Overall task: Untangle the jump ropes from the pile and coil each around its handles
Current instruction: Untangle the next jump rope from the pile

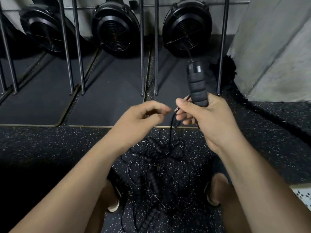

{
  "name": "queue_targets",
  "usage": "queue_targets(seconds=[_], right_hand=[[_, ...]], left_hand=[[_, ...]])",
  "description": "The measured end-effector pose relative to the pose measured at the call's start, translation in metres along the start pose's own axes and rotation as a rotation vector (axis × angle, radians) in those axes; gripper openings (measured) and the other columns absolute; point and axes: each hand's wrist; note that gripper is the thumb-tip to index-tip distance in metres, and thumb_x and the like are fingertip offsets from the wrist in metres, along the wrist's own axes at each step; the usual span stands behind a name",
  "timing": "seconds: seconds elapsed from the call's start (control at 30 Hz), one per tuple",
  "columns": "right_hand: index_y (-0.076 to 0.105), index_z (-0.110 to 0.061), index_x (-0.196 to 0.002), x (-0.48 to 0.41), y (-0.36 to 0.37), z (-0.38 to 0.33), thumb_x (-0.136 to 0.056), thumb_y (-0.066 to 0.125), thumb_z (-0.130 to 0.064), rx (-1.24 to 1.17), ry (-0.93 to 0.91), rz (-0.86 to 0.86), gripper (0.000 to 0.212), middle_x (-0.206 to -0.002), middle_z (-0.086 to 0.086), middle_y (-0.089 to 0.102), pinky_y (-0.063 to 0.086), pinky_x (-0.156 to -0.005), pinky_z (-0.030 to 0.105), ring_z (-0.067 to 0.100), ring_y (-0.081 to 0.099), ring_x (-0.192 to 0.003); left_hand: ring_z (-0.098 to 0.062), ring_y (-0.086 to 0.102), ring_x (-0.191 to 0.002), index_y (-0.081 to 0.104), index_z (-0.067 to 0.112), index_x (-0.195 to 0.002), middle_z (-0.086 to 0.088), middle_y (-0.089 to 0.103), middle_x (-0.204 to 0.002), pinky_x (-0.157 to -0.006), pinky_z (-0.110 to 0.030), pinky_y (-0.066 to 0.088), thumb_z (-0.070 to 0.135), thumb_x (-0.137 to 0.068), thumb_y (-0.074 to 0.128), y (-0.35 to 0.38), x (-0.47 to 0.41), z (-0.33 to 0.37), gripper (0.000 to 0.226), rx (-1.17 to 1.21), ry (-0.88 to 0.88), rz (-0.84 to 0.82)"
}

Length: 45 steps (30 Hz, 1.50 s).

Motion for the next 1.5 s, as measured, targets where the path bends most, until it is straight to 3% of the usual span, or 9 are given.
queue_targets(seconds=[0.17,0.33,0.47,0.63,0.83,1.17,1.27,1.4,1.5], right_hand=[[0.071,-0.011,-0.093,0.002,0.003,-0.007,-0.093,0.082,-0.016,-0.061,-0.011,0.016,0.012,-0.079,0.009,0.077,0.056,-0.06,0.027,0.02,0.074,-0.07],[0.069,-0.005,-0.103,0.002,-0.002,-0.016,-0.095,0.08,-0.016,-0.219,-0.028,0.051,0.017,-0.082,0.009,0.074,0.056,-0.061,0.026,0.021,0.074,-0.073],[0.069,-0.014,-0.1,0.0,-0.008,-0.015,-0.096,0.078,-0.022,-0.265,-0.007,0.068,0.013,-0.087,0.007,0.076,0.057,-0.063,0.027,0.021,0.075,-0.078],[0.077,-0.017,-0.101,0.0,-0.006,-0.001,-0.082,0.087,-0.033,-0.05,0.068,-0.054,0.027,-0.086,0.002,0.077,0.048,-0.054,0.024,0.013,0.066,-0.066],[0.076,-0.016,-0.089,0.001,0.003,0.015,-0.09,0.087,-0.035,0.296,-0.018,-0.063,0.021,-0.065,0.002,0.07,0.047,-0.059,0.032,0.011,0.061,-0.059],[0.067,-0.01,-0.085,0.006,0.01,-0.002,-0.095,0.079,-0.013,0.022,-0.027,-0.102,0.016,-0.07,0.006,0.069,0.046,-0.055,0.03,0.021,0.067,-0.064],[0.066,-0.013,-0.089,0.005,0.006,-0.011,-0.095,0.079,-0.013,-0.112,-0.014,-0.064,0.015,-0.072,0.004,0.067,0.045,-0.055,0.03,0.02,0.067,-0.065],[0.065,-0.012,-0.093,0.003,-0.006,-0.018,-0.097,0.076,-0.013,-0.275,-0.025,-0.001,0.012,-0.074,0.003,0.066,0.047,-0.057,0.028,0.018,0.068,-0.066],[0.063,-0.015,-0.089,0.0,-0.013,-0.022,-0.099,0.074,-0.015,-0.364,-0.012,0.043,0.015,-0.075,0.001,0.065,0.049,-0.059,0.026,0.016,0.068,-0.069]], left_hand=[[0.0,0.057,-0.071,0.079,0.023,-0.097,0.012,0.072,-0.08,-0.071,-0.017,0.044,0.027,-0.097,0.079,0.017,0.0,-0.007,0.005,-0.161,0.067,-0.102],[-0.013,0.068,-0.075,0.078,0.028,-0.097,0.011,0.077,-0.087,-0.073,-0.029,0.053,0.036,-0.1,0.075,0.02,0.001,-0.03,0.01,-0.32,-0.074,-0.205],[0.004,0.072,-0.087,0.08,0.025,-0.098,0.028,0.077,-0.095,-0.081,-0.02,0.053,0.03,-0.1,0.074,0.018,-0.002,-0.031,0.008,-0.379,-0.056,-0.153],[0.002,0.064,-0.076,0.078,0.029,-0.094,0.019,0.076,-0.085,-0.074,-0.017,0.047,0.028,-0.099,0.076,0.012,-0.004,-0.02,0.006,-0.295,0.013,-0.072],[-0.014,0.069,-0.083,0.076,0.026,-0.092,0.008,0.076,-0.088,-0.083,-0.037,0.054,0.029,-0.097,0.078,0.008,-0.004,-0.014,0.006,-0.188,0.122,-0.003],[-0.006,0.066,-0.064,0.076,0.014,-0.097,-0.003,0.076,-0.08,-0.058,-0.023,0.052,0.022,-0.098,0.078,0.014,0.001,-0.019,0.008,-0.174,-0.066,-0.204],[-0.018,0.078,-0.077,0.076,0.011,-0.099,-0.011,0.078,-0.088,-0.062,-0.027,0.06,0.019,-0.098,0.078,0.017,0.003,-0.025,0.009,-0.113,-0.143,-0.233],[-0.015,0.075,-0.065,0.079,0.017,-0.096,-0.007,0.078,-0.08,-0.063,-0.026,0.06,0.02,-0.096,0.079,0.013,-0.002,-0.028,0.003,-0.14,-0.168,-0.146],[-0.023,0.077,-0.068,0.081,0.031,-0.092,-0.005,0.078,-0.084,-0.067,-0.042,0.066,0.029,-0.094,0.082,0.011,-0.006,-0.034,0.003,-0.246,-0.195,-0.118]])
Point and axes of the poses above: each hand's wrist, its own x-axis away from the middle knuckle, its own y-axis out of the palm, z = x × y
